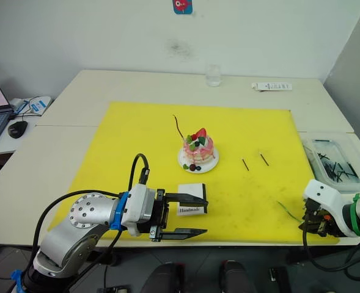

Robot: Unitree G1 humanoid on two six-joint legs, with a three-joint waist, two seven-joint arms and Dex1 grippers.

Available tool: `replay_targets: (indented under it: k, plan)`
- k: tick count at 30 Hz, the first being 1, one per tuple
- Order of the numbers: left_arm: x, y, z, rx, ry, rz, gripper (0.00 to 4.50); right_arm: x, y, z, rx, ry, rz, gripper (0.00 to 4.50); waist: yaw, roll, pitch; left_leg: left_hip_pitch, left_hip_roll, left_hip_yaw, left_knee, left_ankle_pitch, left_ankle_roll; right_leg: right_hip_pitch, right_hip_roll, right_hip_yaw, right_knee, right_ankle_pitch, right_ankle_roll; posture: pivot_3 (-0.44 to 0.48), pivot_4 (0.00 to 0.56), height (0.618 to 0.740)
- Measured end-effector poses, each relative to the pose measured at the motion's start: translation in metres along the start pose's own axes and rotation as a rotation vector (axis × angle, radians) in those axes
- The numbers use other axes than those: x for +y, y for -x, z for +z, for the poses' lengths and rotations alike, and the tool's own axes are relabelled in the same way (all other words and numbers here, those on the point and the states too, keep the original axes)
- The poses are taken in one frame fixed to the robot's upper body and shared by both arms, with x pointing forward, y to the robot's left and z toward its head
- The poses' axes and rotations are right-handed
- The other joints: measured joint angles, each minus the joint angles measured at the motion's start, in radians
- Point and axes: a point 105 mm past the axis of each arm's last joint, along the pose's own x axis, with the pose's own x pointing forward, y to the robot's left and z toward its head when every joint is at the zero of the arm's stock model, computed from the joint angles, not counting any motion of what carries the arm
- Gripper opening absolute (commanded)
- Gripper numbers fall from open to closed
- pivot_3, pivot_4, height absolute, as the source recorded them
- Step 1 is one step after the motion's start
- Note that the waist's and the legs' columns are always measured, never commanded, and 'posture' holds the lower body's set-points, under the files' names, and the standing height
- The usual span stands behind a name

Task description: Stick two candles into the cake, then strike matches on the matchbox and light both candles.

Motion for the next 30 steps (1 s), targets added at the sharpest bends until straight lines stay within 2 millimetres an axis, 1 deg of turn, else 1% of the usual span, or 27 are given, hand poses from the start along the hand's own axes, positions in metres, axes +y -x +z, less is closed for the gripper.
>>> replay_targets:
  k: [15, 18, 20, 21, 27, 29, 30]
  plan:
    - [0.000, 0.000, 0.001, -0.005, 0.003, 0.008, 2.71, -0.006, -0.003, -0.008, 0.001, 0.017, -0.006, 1.43, 0.000, 0.000, 0.000, 0.000, 0.000, 0.000, 0.000, 0.000, 0.000, 0.000, 0.000, 0.000, 0.000, 0.000, 0.000, 0.000, 0.150, 0.740]
    - [0.000, -0.001, 0.002, -0.009, 0.006, 0.005, 2.71, -0.006, -0.004, -0.009, 0.002, 0.018, -0.003, 0.85, 0.000, 0.000, 0.000, 0.000, 0.000, 0.000, 0.000, 0.000, 0.000, 0.000, 0.000, 0.000, 0.000, 0.000, 0.000, 0.000, 0.150, 0.740]
    - [0.000, -0.001, 0.001, -0.006, 0.011, 0.005, 2.71, -0.006, -0.005, -0.009, 0.004, 0.020, -0.004, 0.13, 0.000, 0.000, 0.000, 0.000, 0.000, 0.000, 0.000, 0.000, 0.000, 0.000, 0.000, 0.000, 0.000, 0.000, 0.000, 0.000, 0.150, 0.740]
    - [0.000, -0.001, 0.001, -0.006, 0.011, 0.006, 2.71, -0.007, -0.005, -0.010, 0.006, 0.025, -0.010, 0.04, 0.000, 0.000, 0.000, 0.000, 0.000, 0.000, 0.000, 0.000, 0.000, 0.000, 0.000, 0.000, 0.000, 0.000, 0.000, 0.000, 0.150, 0.740]
    - [0.000, -0.001, 0.001, -0.006, 0.012, 0.005, 2.71, -0.009, -0.005, -0.010, 0.004, 0.029, -0.013, 0.04, 0.000, 0.000, 0.000, 0.000, 0.000, 0.000, 0.000, 0.000, 0.000, 0.000, 0.000, 0.000, 0.000, 0.000, 0.000, 0.000, 0.150, 0.740]
    - [0.000, -0.001, 0.001, -0.006, 0.012, 0.004, 2.71, -0.011, -0.003, -0.006, -0.005, 0.030, -0.020, 0.04, 0.000, 0.000, 0.000, 0.000, 0.000, 0.001, 0.000, 0.000, 0.000, 0.000, 0.000, 0.000, 0.000, 0.000, 0.000, 0.000, 0.150, 0.740]
    - [0.000, -0.001, 0.001, -0.006, 0.011, 0.004, 2.71, -0.012, -0.003, -0.001, -0.029, 0.023, -0.021, 0.04, -0.002, 0.000, 0.000, 0.000, 0.000, 0.001, 0.000, 0.000, 0.000, 0.000, 0.000, 0.001, 0.000, 0.000, 0.000, 0.000, 0.150, 0.740]
